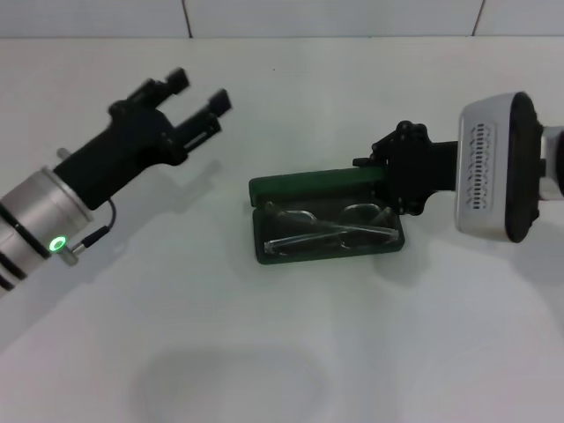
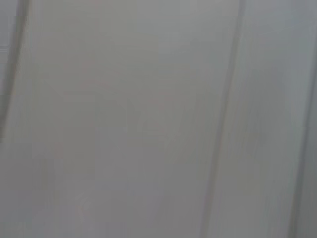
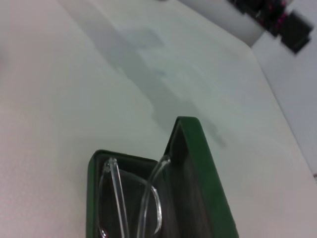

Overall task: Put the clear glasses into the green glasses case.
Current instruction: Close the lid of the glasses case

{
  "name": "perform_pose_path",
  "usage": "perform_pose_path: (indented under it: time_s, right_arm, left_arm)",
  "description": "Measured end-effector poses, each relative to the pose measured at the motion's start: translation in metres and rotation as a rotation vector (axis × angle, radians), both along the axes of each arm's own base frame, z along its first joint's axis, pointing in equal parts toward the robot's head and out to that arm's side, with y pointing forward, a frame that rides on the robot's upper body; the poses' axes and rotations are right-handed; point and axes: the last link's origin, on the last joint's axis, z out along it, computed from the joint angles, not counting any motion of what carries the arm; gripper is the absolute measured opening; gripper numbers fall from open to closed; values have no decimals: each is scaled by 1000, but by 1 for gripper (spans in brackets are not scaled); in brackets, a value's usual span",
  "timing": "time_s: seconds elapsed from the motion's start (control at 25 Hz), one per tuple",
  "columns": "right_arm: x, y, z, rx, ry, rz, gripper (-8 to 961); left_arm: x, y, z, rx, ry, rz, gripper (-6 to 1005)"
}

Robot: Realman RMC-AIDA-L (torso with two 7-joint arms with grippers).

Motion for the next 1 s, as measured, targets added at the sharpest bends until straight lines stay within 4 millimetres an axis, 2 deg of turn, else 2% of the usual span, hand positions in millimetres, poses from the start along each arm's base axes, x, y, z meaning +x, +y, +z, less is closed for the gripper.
perform_pose_path:
  time_s: [0.24,0.36,0.6,0.72,0.88,1.0]
  right_arm:
    - [-4,-3,2,-17,31,-21,138]
    - [-7,-5,8,-47,63,-24,262]
    - [-3,-6,33,-76,195,-78,476]
    - [3,-6,48,-93,305,-111,578]
    - [13,-6,60,-128,412,-152,728]
    - [19,-7,59,-147,426,-174,727]
  left_arm:
    - [-6,-13,3,130,-46,0,759]
    - [-14,-14,5,171,-61,52,759]
    - [-24,-17,8,279,-61,122,759]
    - [-26,-12,9,273,-137,192,759]
    - [-23,-8,4,191,-167,199,759]
    - [-22,-5,3,170,-162,192,759]
